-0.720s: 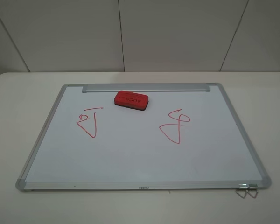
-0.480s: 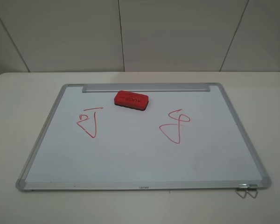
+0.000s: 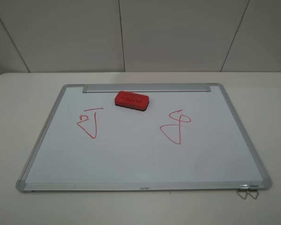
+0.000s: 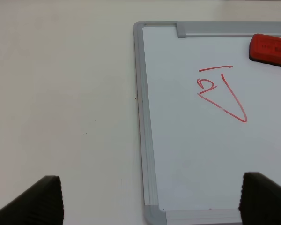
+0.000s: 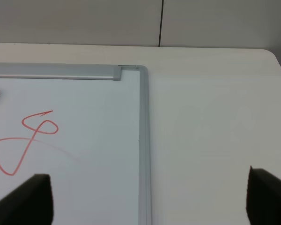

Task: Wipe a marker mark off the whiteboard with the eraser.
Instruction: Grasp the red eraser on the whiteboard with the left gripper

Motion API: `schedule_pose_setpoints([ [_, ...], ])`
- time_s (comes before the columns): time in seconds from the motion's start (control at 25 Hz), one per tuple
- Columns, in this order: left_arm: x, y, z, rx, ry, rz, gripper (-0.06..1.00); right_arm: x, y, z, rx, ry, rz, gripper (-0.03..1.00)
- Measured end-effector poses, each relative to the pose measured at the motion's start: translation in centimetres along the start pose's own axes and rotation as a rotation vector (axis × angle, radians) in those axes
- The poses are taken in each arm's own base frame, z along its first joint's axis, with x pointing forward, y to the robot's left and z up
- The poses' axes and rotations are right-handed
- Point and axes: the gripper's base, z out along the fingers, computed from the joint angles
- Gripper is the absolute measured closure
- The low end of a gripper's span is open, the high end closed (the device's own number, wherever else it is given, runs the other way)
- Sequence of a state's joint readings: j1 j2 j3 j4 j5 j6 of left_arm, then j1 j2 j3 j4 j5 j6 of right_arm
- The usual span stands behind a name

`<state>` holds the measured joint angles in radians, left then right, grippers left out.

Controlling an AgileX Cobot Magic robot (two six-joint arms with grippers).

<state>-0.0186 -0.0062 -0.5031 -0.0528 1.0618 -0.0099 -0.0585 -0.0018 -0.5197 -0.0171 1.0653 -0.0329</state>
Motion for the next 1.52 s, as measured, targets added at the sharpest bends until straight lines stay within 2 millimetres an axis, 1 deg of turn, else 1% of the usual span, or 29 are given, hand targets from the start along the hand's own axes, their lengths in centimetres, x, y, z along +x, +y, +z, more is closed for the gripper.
schedule_pose_setpoints([
  [0.52,0.0,0.0,0.0,0.004,0.000,-0.002,0.19,0.0,0.0,0.0,0.000,0.000,0.000,0.26],
  [0.68,-0.1,-0.6,0.0,0.067,-0.005,-0.018,0.19,0.0,0.0,0.0,0.000,0.000,0.000,0.26],
  [0.76,-0.3,-0.8,0.3,0.086,0.020,-0.004,0.19,0.0,0.0,0.0,0.000,0.000,0.000,0.26],
  [0.84,-0.8,-0.9,1.4,0.096,0.098,0.000,0.19,0.0,0.0,0.0,0.000,0.000,0.000,0.26],
  [1.0,-2.8,-0.8,5.6,0.109,0.342,0.063,0.19,0.0,0.0,0.0,0.000,0.000,0.000,0.26],
  [1.08,-4.3,-0.9,8.4,0.140,0.423,0.128,0.19,0.0,0.0,0.0,0.000,0.000,0.000,0.26],
  [1.12,-5.3,-0.9,9.6,0.154,0.435,0.159,0.19,0.0,0.0,0.0,0.000,0.000,0.000,0.26],
  [1.24,-8.2,-1.1,14.2,0.196,0.477,0.270,0.19,0.0,0.0,0.0,0.000,0.000,0.000,0.26],
  [1.32,-10.0,-1.3,18.0,0.228,0.512,0.343,0.19,0.0,0.0,0.0,0.000,0.000,0.000,0.26],
  [1.36,-10.5,-1.5,20.0,0.247,0.539,0.381,0.19,0.0,0.0,0.0,0.000,0.000,0.000,0.26],
  [1.44,-11.9,-2.3,23.6,0.290,0.555,0.460,0.19,0.0,0.0,0.0,0.000,0.000,0.000,0.26],
  [1.52,-12.9,-3.5,27.2,0.342,0.569,0.547,0.19,0.0,0.0,0.0,0.000,0.000,0.000,0.26],
])
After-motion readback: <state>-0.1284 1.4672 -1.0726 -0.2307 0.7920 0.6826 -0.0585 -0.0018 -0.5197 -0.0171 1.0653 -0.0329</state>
